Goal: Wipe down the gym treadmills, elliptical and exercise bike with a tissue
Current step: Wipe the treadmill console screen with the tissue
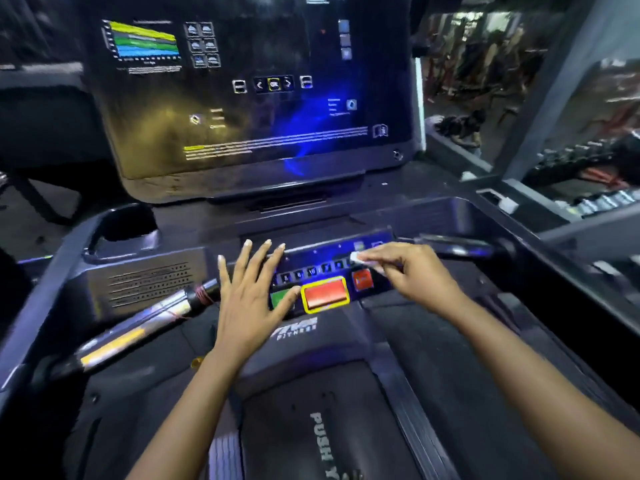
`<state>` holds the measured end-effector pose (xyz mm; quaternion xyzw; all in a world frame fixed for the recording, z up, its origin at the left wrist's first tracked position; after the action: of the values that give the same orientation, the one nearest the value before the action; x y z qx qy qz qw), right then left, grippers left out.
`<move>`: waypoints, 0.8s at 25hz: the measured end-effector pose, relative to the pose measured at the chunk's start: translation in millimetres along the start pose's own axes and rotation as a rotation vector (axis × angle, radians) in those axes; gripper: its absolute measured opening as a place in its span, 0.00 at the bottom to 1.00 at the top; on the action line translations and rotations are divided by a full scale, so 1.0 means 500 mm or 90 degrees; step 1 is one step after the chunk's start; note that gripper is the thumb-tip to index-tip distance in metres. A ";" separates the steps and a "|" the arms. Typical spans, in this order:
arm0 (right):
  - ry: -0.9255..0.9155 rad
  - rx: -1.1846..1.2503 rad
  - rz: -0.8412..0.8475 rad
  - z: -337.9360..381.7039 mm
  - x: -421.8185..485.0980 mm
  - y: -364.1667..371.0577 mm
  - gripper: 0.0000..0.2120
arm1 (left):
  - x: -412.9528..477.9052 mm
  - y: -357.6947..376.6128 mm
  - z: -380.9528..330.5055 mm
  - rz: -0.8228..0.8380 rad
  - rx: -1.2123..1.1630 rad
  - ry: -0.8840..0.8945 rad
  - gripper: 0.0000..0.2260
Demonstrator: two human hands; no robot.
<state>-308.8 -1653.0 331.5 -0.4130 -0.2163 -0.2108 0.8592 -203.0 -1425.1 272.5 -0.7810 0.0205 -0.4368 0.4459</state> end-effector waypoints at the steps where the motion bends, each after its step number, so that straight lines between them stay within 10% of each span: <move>1: 0.021 -0.012 -0.019 0.011 -0.033 0.000 0.14 | -0.009 -0.004 -0.005 0.001 -0.035 0.012 0.29; 11: 0.204 -0.054 -0.334 0.051 -0.050 0.124 0.21 | -0.035 -0.033 0.014 0.068 -0.023 0.059 0.39; 20: 0.058 -0.219 -0.266 0.089 -0.046 0.254 0.27 | -0.038 -0.013 0.035 0.065 0.019 0.091 0.42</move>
<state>-267.6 -1540.9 265.7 -0.4894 -0.2190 -0.4353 0.7232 -204.8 -1401.3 260.8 -0.7391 0.0859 -0.4682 0.4766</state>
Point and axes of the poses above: each hand's wrist, its own x-axis towards the middle knuckle, its own y-axis out of the palm, z = x × y, the point moved 2 cm from there along x, towards the middle knuckle, and after that the axes turned 9 degrees about -z, right-handed, at the moved point
